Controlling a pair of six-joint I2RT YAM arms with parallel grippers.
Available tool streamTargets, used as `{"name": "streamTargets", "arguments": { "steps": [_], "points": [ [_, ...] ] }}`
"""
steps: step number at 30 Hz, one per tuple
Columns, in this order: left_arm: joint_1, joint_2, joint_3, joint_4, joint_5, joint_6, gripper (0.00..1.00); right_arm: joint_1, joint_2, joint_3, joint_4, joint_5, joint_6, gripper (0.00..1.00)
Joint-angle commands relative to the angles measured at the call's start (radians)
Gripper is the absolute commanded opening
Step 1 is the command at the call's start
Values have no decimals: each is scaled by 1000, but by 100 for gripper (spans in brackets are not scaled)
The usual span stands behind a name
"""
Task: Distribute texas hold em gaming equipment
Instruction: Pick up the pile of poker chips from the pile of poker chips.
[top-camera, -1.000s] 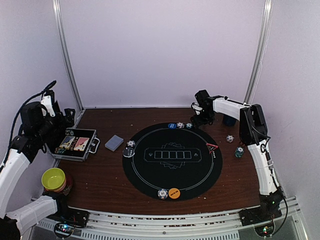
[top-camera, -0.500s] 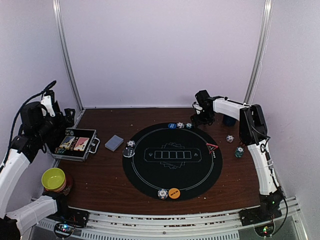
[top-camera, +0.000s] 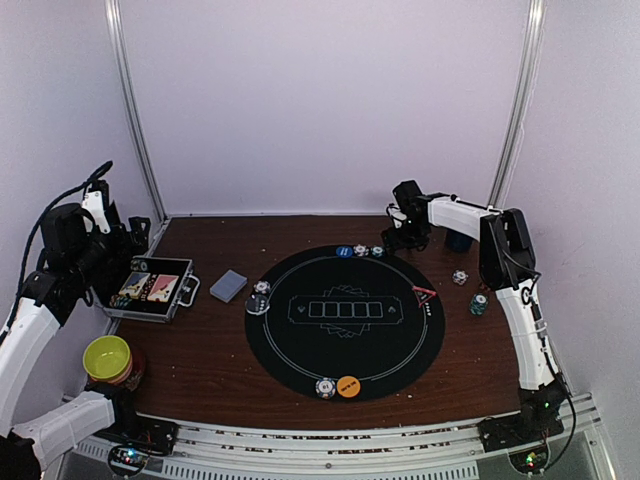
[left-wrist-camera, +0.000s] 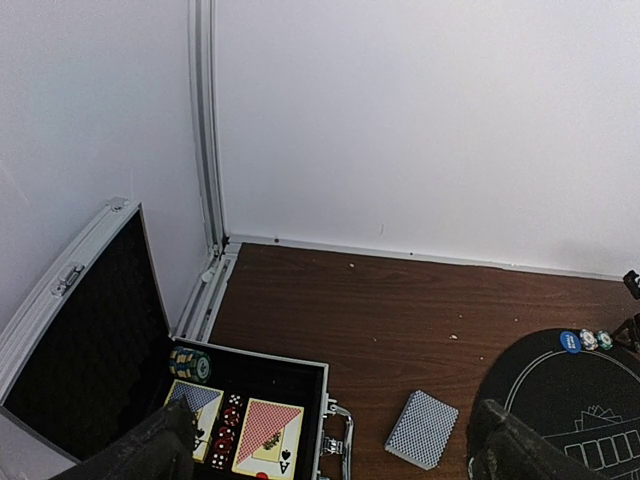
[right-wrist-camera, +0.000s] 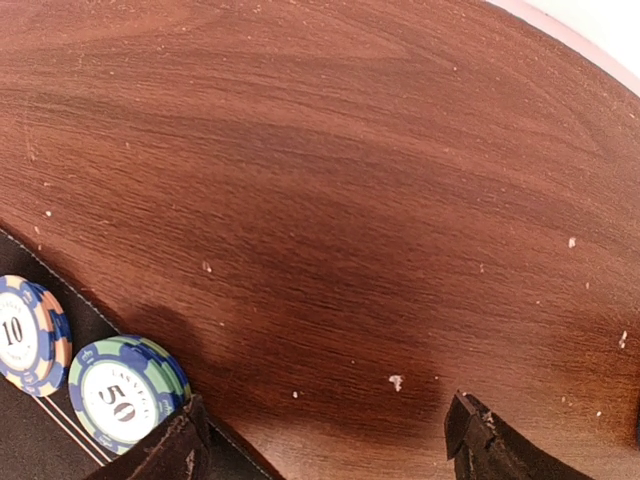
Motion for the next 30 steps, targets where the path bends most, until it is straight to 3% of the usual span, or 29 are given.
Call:
{"name": "streamTargets", "arguments": {
  "steps": [1, 30],
  "points": [
    [11, -8, 8, 29, -1, 5, 98, 4, 20, -25, 0, -51, -6, 83],
    [10, -6, 8, 28, -1, 5, 98, 15, -3, -13, -23, -5, -57, 83]
  ]
}}
